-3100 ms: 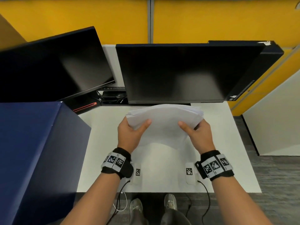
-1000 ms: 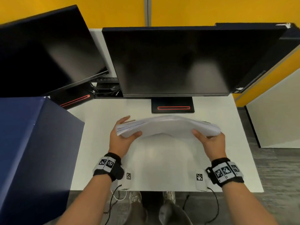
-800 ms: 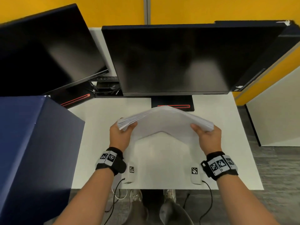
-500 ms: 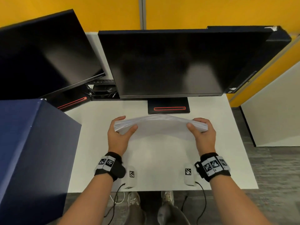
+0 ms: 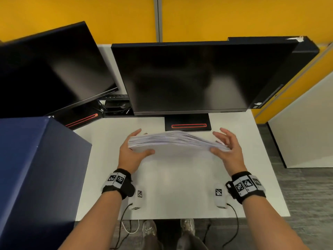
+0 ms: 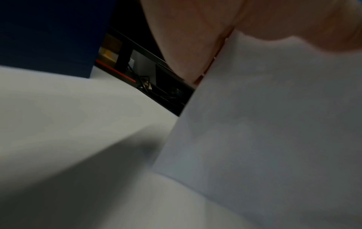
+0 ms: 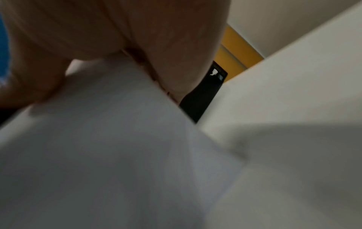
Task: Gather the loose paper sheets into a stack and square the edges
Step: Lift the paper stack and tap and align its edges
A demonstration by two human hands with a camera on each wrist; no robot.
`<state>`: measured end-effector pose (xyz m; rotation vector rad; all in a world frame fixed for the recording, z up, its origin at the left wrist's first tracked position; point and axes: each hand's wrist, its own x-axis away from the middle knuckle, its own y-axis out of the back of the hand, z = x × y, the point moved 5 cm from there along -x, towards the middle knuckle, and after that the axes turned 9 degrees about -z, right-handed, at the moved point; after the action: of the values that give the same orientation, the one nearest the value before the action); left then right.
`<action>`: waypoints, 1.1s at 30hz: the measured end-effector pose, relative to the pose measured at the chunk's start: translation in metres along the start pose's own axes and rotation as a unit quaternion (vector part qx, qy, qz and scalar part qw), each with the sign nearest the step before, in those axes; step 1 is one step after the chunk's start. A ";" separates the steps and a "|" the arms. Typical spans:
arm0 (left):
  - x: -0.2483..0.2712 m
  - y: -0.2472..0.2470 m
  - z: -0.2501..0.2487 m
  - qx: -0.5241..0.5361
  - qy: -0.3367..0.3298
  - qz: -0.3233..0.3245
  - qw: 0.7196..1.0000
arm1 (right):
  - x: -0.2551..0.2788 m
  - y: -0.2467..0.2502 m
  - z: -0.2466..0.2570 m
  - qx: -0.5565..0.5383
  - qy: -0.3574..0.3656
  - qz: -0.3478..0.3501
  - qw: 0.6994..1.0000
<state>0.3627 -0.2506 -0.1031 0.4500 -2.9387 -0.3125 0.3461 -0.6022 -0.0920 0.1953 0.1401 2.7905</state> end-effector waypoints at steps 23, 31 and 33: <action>-0.006 0.004 0.012 -0.015 0.015 -0.022 1.000 | 0.002 0.000 0.000 0.059 0.002 -0.054 0.997; -0.004 -0.003 -0.006 0.098 0.017 -0.095 0.990 | 0.008 -0.007 0.003 -0.004 -0.026 -0.059 0.998; -0.004 -0.003 -0.009 0.104 0.033 -0.116 0.987 | 0.008 -0.008 0.009 -0.012 -0.045 -0.086 0.995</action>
<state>0.3686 -0.2538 -0.0954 0.8180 -2.8678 -0.0159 0.3428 -0.5913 -0.0832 0.2897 0.0957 2.6055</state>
